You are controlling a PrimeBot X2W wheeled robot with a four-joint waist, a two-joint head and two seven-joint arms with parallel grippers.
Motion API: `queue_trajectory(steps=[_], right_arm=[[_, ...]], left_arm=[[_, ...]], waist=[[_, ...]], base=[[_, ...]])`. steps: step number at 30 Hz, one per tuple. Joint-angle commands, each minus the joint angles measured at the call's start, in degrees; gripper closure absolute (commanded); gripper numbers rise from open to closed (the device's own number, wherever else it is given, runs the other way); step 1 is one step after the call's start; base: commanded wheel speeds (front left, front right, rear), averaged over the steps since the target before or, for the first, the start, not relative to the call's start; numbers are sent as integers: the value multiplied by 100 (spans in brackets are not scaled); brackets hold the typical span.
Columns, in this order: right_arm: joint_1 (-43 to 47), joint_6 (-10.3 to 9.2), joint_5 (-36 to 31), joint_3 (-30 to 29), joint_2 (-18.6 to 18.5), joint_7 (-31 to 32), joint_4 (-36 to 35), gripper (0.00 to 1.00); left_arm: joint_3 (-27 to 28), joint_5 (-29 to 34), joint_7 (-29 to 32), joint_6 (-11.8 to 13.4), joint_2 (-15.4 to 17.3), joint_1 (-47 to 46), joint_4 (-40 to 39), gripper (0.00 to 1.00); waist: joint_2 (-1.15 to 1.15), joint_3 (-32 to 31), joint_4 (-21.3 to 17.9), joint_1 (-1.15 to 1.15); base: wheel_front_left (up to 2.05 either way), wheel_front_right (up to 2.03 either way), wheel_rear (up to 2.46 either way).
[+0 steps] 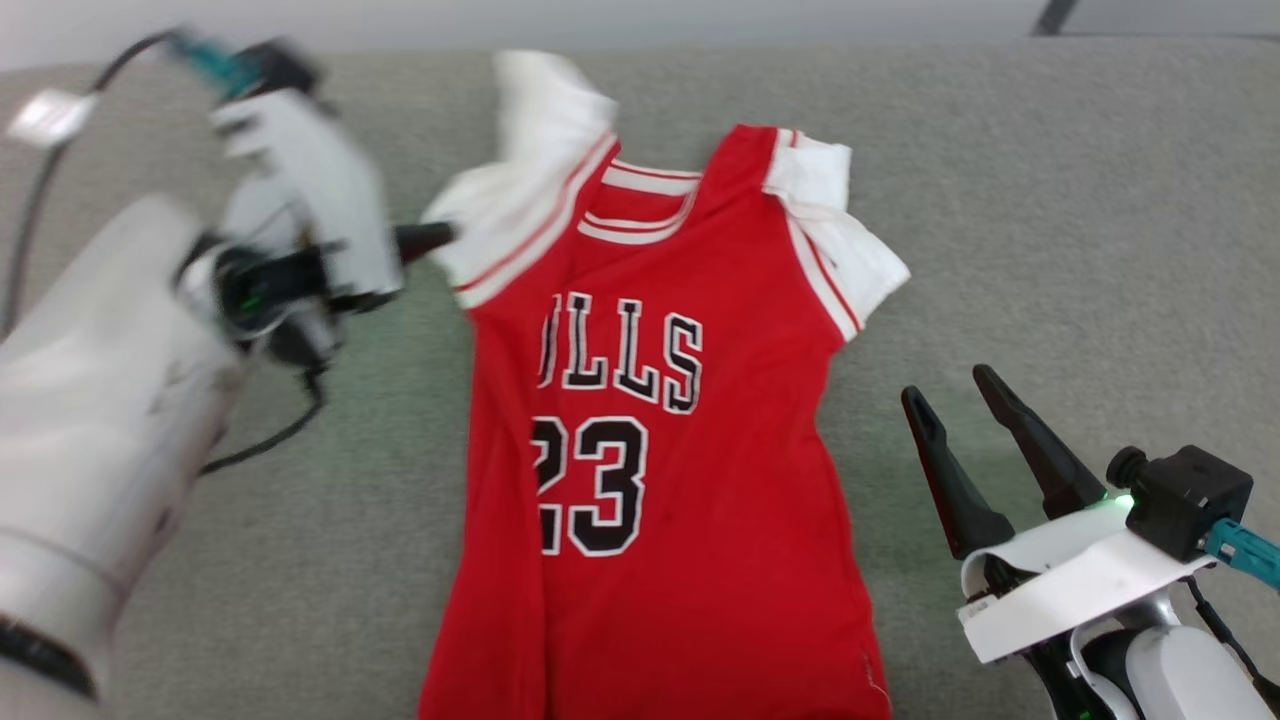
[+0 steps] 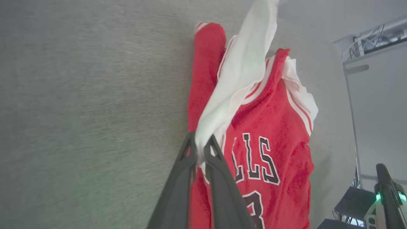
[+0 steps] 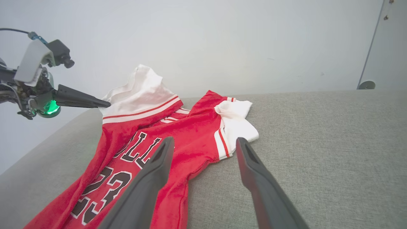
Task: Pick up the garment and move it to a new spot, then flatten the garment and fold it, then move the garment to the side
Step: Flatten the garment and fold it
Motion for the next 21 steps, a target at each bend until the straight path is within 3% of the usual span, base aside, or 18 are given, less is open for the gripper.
queue_trajectory(steps=[1, 10, 11, 12, 14, 18, 21], right_arm=[[103, 0, -25, -25, -23, 38, -29, 0], [202, 0, -62, -244, -146, 352, -339, 0], [191, 0, -58, -264, -174, 404, -365, 0], [163, 0, -85, -278, -221, 468, -367, 0], [38, 0, -98, -284, -327, 621, -347, 0], [-380, 0, -78, -144, -702, 1120, -176, 0], [-864, 1, -43, 86, -1097, 1592, 95, 0]], left_arm=[[65, -51, -82, 13, 52, 130, 94, 100], [250, -94, -1009, 19, 166, 766, 897, 100], [231, -16, -1170, 15, 158, 767, 915, 84], [197, 60, -1325, 1, 149, 759, 913, 59], [116, 237, -1596, -12, 125, 739, 898, 0], [98, 365, -2176, -15, 88, 789, 469, 0], [-6, 690, -3042, -13, 149, 957, 1, 0]], waist=[[0, -160, 187, 0], [0, -170, 335, 0], [0, -171, 349, 0], [0, -177, 369, 0], [0, -204, 425, 0], [0, -263, 587, 0], [0, -309, 806, 0]], base=[[0, 0, 0], [0, 0, 0], [0, 0, 0], [0, 0, 0], [0, 0, 0], [0, 0, 0], [0, 0, 0]])
